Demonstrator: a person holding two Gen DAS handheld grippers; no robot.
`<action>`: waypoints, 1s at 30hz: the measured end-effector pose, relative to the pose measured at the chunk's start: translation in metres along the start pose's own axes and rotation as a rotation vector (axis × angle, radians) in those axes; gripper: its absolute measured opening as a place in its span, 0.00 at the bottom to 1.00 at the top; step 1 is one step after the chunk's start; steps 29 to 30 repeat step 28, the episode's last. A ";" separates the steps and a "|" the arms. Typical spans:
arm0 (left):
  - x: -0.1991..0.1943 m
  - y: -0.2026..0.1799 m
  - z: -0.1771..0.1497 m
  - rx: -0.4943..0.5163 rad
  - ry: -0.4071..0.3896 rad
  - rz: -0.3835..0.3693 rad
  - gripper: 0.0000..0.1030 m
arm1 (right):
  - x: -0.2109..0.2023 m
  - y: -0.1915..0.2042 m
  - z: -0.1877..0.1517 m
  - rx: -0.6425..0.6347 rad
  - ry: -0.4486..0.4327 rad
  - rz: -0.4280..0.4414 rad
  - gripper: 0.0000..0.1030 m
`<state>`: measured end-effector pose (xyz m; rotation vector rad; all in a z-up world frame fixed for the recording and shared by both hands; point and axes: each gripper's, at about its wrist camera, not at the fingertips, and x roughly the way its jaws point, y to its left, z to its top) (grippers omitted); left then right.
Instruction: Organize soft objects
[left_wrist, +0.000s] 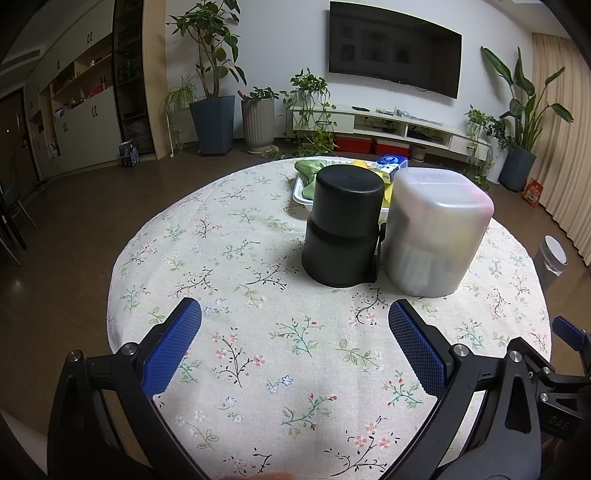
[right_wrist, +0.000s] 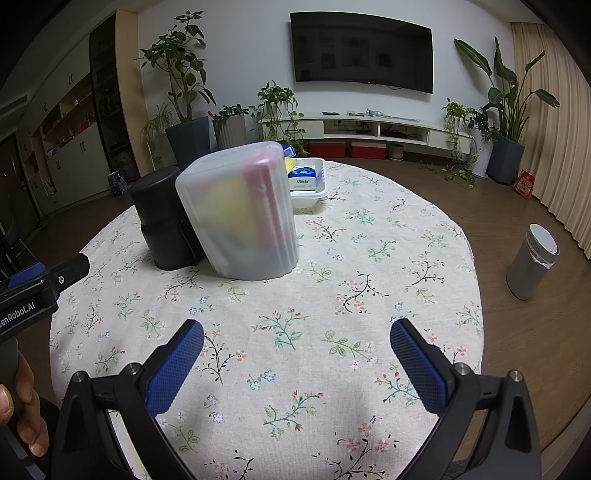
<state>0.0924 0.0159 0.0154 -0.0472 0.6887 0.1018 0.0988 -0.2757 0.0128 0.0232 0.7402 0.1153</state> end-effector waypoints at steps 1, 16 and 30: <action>0.000 0.000 0.000 0.001 0.001 0.001 1.00 | 0.000 0.001 0.000 -0.001 0.001 0.000 1.00; -0.006 0.000 0.002 0.024 -0.032 -0.001 1.00 | 0.000 0.001 0.000 -0.006 0.003 0.002 1.00; -0.012 0.001 0.004 0.029 -0.054 0.004 1.00 | 0.000 -0.001 -0.001 -0.008 0.006 0.006 1.00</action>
